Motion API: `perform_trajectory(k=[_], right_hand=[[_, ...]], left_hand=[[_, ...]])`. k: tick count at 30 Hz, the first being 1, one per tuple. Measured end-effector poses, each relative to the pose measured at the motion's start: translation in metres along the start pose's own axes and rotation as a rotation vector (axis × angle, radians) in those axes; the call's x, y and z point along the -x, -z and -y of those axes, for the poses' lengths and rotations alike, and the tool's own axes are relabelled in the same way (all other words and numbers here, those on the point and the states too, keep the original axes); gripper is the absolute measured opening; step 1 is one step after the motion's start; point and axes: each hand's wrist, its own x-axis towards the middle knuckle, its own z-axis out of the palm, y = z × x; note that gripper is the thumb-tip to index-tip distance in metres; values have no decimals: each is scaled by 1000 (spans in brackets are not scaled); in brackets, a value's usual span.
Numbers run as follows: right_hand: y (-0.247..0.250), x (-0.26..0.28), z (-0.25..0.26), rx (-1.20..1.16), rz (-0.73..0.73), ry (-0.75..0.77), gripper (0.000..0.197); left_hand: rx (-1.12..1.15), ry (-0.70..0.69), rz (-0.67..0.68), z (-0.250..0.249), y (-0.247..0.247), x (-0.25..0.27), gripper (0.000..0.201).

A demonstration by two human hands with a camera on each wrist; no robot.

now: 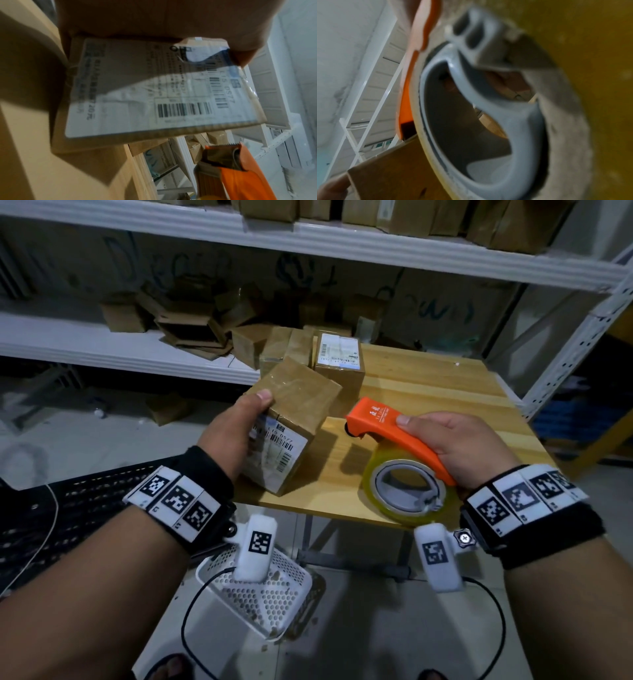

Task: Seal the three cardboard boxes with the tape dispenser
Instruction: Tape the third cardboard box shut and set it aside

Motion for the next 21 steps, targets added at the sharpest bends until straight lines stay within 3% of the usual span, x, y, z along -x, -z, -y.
perform_trajectory(k=[3,4,6,8,12,14,15,19,21], right_hand=[[-7,-4,-1,-54,18,-23,36],[-10,-5,-1,-58,22,-24,37],[-16,-8,0,-64,32,-19,38],[-24,-9,1,-78,35,-12,37],[-38,-13,-1,-64,26,-2,38],[-42,-14,-2,-42,-3,10,39],[-44,-15,-3,-39,-12,14,39],[-47,-14,-2,-26,-16,31,38],[-48,-13,-1,-21,-20,36,37]], left_hand=[[10,-13,-8,-1,3,5,77],[3,-5,-13,-2,3,5,78],[-29,-32,-43,-7,5,4,46],[-194,-213,-67,-8,11,-6,24],[-342,-627,-156,-11,16,-5,42],[-321,-631,-96,-12,13,0,33],[-310,-597,-56,-11,14,1,36],[-553,-598,-62,-7,13,3,87],[-648,-626,-86,-5,12,3,95]])
